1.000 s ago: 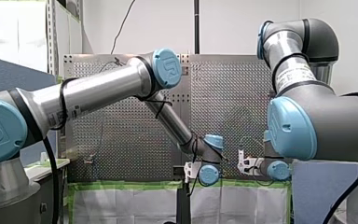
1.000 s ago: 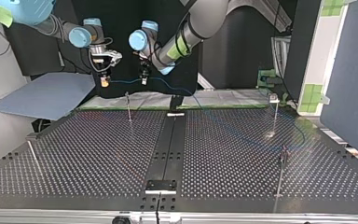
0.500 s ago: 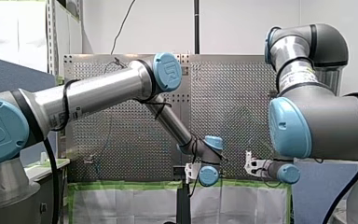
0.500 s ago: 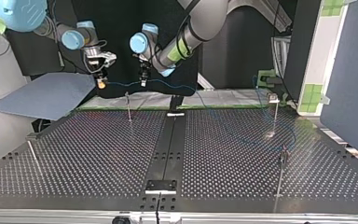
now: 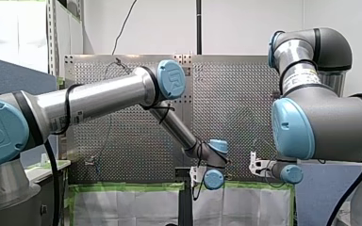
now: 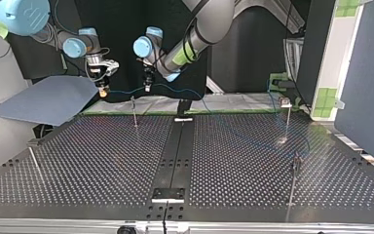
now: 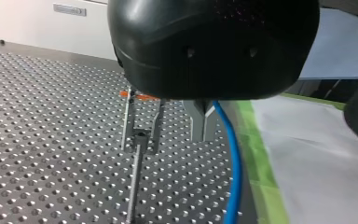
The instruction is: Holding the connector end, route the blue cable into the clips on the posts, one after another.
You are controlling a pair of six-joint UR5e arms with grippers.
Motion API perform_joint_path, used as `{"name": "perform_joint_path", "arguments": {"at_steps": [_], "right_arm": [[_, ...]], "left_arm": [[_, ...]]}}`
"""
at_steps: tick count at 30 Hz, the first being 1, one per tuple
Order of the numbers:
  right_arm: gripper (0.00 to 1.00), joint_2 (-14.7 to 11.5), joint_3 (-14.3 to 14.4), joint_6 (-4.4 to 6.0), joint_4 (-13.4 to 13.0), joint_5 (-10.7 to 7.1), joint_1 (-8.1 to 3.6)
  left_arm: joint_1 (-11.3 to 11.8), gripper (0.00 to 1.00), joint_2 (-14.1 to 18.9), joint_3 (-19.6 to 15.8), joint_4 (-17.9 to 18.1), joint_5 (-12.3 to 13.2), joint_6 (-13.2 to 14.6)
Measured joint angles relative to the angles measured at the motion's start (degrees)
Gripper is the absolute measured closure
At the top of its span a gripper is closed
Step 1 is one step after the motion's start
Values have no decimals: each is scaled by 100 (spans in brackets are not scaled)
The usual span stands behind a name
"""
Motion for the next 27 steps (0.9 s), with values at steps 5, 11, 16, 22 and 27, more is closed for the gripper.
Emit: {"name": "perform_joint_path", "arguments": {"at_steps": [5, 11, 16, 22, 27], "right_arm": [[100, 8, -77, -63, 91, -70, -8], [100, 27, -100, -92, 92, -78, -34], [100, 213, -144, -60, 7, -82, -87], [100, 364, -270, -75, 15, -88, -130], [100, 376, -378, -88, 146, -89, -139]], "left_arm": [[-26, 100, -22, 189, 45, -23, -66], [-22, 100, -29, 302, 51, -32, -182], [-22, 100, -27, 314, 56, -6, -218], [3, 100, -29, 333, 59, 99, -224], [20, 100, -33, 398, 59, 190, -230]]}}
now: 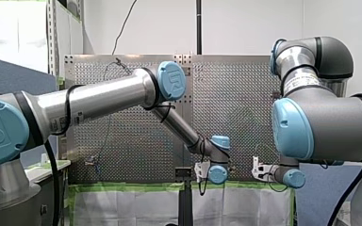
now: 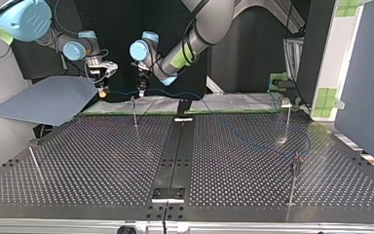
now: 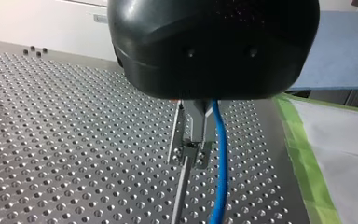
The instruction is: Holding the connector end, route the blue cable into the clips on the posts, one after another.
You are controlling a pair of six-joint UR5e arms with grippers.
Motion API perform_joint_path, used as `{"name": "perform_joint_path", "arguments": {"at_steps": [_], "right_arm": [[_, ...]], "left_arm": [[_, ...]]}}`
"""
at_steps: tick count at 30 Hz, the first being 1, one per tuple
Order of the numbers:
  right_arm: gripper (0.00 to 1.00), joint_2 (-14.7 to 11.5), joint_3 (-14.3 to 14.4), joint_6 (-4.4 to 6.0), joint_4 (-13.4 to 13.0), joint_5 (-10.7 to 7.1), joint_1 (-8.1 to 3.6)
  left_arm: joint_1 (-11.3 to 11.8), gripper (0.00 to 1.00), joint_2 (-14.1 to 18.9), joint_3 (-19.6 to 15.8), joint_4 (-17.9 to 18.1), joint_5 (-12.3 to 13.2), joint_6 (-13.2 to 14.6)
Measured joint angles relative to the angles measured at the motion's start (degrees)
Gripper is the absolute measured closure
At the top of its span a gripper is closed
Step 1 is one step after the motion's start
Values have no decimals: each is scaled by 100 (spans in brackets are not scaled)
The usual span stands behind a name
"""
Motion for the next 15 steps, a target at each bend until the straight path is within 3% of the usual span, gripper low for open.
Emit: {"name": "perform_joint_path", "arguments": {"at_steps": [10, 15], "right_arm": [[100, 3, -160, 8, 133, -78, 18], [100, 3, -235, 0, 167, -100, 60]], "left_arm": [[70, 100, -176, 361, -181, 102, -91], [211, 100, -187, 432, -200, 180, -112]]}}
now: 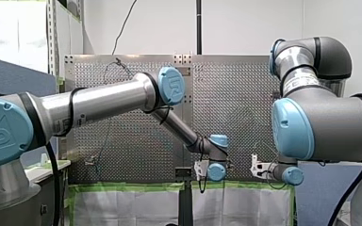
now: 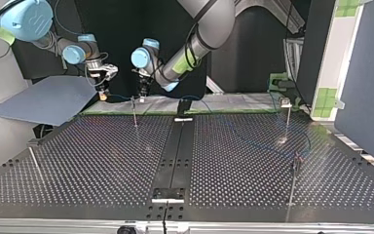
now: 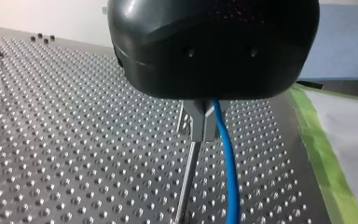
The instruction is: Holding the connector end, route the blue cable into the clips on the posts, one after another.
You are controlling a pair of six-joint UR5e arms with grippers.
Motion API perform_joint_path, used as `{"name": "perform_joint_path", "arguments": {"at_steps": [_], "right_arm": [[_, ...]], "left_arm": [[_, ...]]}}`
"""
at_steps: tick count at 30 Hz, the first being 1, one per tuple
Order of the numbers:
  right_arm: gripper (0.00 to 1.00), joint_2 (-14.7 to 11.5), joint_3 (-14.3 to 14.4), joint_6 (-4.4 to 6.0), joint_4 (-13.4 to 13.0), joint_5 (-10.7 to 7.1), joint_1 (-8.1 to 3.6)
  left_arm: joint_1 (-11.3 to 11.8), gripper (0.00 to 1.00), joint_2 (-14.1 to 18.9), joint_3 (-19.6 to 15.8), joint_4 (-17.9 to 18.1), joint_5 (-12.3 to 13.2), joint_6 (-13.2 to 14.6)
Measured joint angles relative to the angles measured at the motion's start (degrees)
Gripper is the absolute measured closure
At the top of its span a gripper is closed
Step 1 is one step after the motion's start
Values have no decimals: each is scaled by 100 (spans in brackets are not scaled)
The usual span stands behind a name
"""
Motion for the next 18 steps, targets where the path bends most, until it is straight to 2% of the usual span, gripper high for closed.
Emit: {"name": "perform_joint_path", "arguments": {"at_steps": [13, 18], "right_arm": [[100, 0, -154, 33, 64, -1, 41], [100, 0, -170, 33, 72, -10, 74]], "left_arm": [[91, 100, -9, 9, 7, 180, -19], [66, 100, -148, 136, -39, 291, -58]]}}
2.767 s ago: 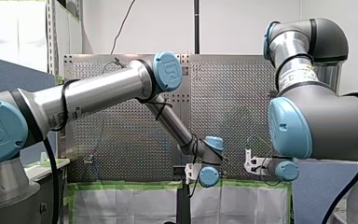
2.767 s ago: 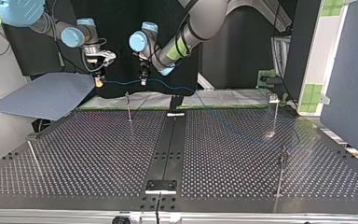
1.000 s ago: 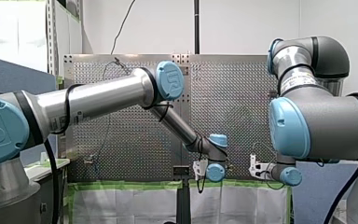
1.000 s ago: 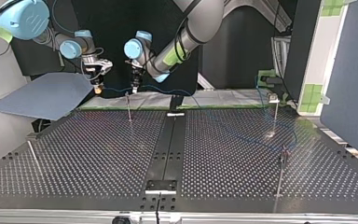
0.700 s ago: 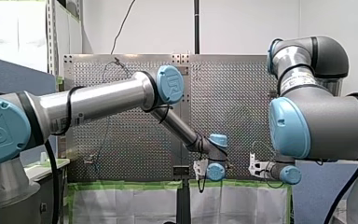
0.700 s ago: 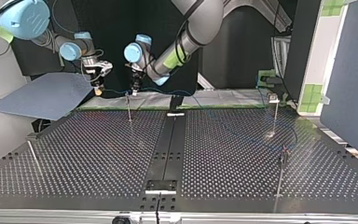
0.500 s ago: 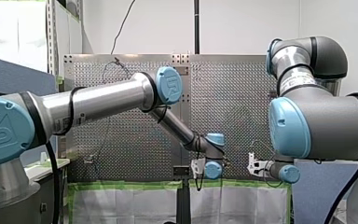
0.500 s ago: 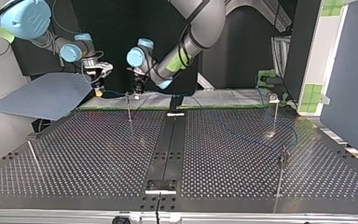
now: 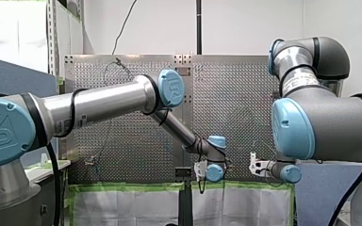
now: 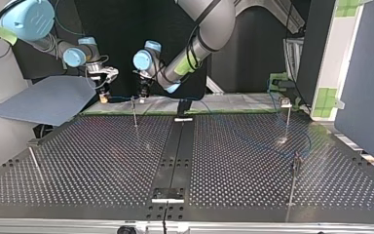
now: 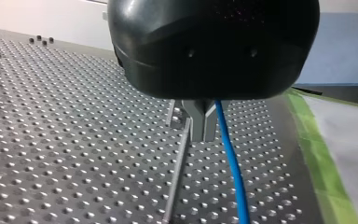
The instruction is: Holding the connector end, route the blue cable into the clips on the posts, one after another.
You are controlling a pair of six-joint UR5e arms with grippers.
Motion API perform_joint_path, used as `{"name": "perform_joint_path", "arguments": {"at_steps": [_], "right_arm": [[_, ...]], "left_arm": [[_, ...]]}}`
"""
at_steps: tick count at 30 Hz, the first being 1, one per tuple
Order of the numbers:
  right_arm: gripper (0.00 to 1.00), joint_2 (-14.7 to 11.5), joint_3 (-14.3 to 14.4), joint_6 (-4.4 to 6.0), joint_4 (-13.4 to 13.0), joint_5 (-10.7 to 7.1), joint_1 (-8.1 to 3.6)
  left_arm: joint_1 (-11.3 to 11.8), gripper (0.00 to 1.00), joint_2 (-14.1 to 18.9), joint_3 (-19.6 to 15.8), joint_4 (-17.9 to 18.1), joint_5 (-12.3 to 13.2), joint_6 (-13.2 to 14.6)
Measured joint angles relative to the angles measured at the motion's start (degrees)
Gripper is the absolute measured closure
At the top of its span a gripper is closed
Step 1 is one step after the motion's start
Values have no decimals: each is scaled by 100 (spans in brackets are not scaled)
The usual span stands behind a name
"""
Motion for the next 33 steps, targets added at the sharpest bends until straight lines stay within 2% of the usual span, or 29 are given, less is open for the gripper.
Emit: {"name": "perform_joint_path", "arguments": {"at_steps": [10, 16, 23, 27, 33], "right_arm": [[100, 10, -30, 17, 2, -38, 27], [100, 22, -125, 105, 47, 17, -21], [100, 40, -220, 140, 105, 83, -29], [100, 79, -249, 134, 105, 80, -17], [100, 262, -410, 55, 176, 84, 13]], "left_arm": [[56, 100, -146, 222, -104, 53, -57], [86, 100, -147, 225, -104, 73, -70], [53, 100, -154, 226, -88, 78, -76], [88, 100, -151, 226, -46, 133, -110], [155, 100, -153, 226, -34, 158, -141]]}}
